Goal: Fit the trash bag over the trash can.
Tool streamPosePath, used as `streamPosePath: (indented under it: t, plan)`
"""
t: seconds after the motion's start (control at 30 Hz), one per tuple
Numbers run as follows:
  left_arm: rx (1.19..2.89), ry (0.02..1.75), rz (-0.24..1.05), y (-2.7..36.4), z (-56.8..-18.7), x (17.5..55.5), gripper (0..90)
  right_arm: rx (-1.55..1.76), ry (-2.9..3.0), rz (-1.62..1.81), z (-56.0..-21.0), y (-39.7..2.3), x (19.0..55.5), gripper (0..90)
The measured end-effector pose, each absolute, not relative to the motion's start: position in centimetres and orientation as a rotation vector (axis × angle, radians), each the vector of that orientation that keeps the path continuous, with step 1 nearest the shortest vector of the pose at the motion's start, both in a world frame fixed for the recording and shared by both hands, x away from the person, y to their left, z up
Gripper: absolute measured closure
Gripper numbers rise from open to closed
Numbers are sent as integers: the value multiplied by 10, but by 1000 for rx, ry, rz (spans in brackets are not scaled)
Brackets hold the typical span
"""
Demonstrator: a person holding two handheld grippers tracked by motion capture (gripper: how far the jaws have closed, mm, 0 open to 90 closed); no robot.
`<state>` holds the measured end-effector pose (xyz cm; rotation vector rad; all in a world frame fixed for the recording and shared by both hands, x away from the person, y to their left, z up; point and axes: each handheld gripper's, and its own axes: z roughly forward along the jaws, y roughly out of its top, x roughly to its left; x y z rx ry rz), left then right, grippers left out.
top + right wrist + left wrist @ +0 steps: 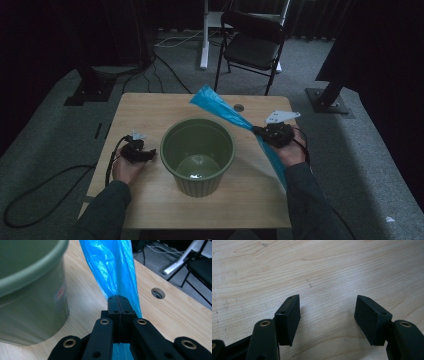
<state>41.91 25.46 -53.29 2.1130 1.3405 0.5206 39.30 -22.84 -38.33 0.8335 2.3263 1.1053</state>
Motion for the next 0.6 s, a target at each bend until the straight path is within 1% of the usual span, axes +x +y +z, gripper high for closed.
streamPosePath:
  t: [0.1, 0.27, 0.33, 0.43, 0.6]
  plan:
    - [2136, 1331, 493, 254, -531, 420, 415, 775, 2333, 1143, -376, -229, 390, 900]
    - [2164, 1337, 466, 254, -527, 420, 510, 722, 2339, 1178, -370, -230, 387, 900]
    - [2156, 1345, 431, 256, -525, 420, 545, 703, 2342, 1187, -368, -230, 385, 900]
    - [2123, 1332, 396, 257, -521, 419, 564, 677, 2347, 1198, -366, -231, 383, 900]
    - [2082, 1229, 331, 257, -506, 415, 572, 642, 2359, 1208, -363, -230, 380, 900]
